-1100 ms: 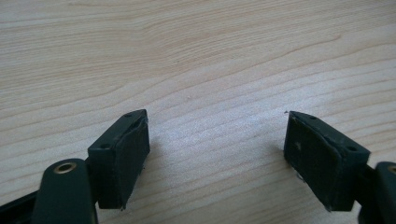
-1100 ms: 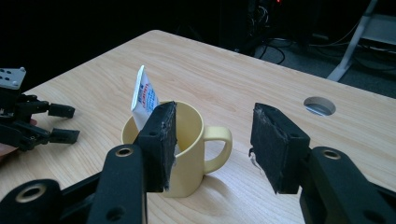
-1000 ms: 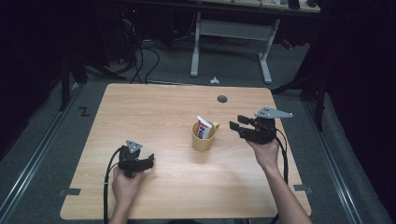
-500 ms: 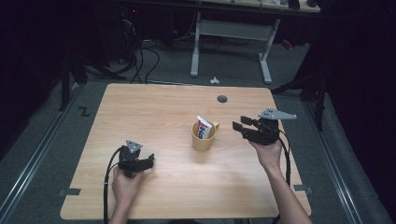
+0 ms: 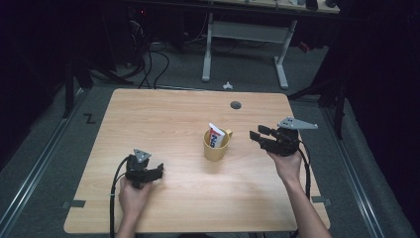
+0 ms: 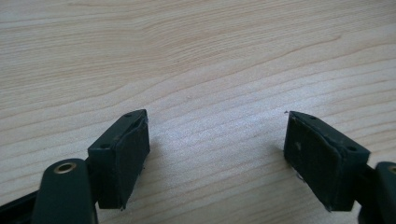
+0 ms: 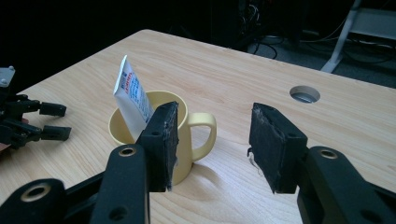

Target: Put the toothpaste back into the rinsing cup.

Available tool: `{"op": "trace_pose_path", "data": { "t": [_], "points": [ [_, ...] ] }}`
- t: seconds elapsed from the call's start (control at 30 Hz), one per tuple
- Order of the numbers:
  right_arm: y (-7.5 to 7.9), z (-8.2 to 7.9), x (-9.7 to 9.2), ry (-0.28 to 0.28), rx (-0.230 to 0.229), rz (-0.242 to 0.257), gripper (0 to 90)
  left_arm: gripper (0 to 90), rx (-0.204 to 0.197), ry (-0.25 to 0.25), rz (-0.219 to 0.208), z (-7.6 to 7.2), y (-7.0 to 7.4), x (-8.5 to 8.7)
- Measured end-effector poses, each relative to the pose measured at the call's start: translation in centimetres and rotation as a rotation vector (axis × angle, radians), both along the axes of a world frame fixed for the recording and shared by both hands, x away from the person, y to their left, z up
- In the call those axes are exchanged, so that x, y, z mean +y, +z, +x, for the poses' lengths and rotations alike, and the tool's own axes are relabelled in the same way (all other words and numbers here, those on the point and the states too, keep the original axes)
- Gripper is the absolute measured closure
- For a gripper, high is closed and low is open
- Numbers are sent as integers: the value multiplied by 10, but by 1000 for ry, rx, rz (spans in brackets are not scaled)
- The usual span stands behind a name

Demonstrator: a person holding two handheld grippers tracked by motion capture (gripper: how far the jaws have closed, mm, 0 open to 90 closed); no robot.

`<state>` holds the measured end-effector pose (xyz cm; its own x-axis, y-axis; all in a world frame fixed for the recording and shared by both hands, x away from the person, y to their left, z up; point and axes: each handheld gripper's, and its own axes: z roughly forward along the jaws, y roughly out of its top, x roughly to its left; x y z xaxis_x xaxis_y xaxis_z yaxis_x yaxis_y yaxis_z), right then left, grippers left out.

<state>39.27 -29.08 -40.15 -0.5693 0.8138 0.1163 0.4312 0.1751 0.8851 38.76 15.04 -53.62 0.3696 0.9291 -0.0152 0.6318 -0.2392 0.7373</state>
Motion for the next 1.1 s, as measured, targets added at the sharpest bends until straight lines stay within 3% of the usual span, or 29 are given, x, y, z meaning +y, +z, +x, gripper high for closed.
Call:
{"op": "trace_pose_path", "data": {
  "t": [1.1],
  "points": [
    [-13,-12,-26,-45,13,53,530,227,0,0,0,0,0,0]
  ]
}}
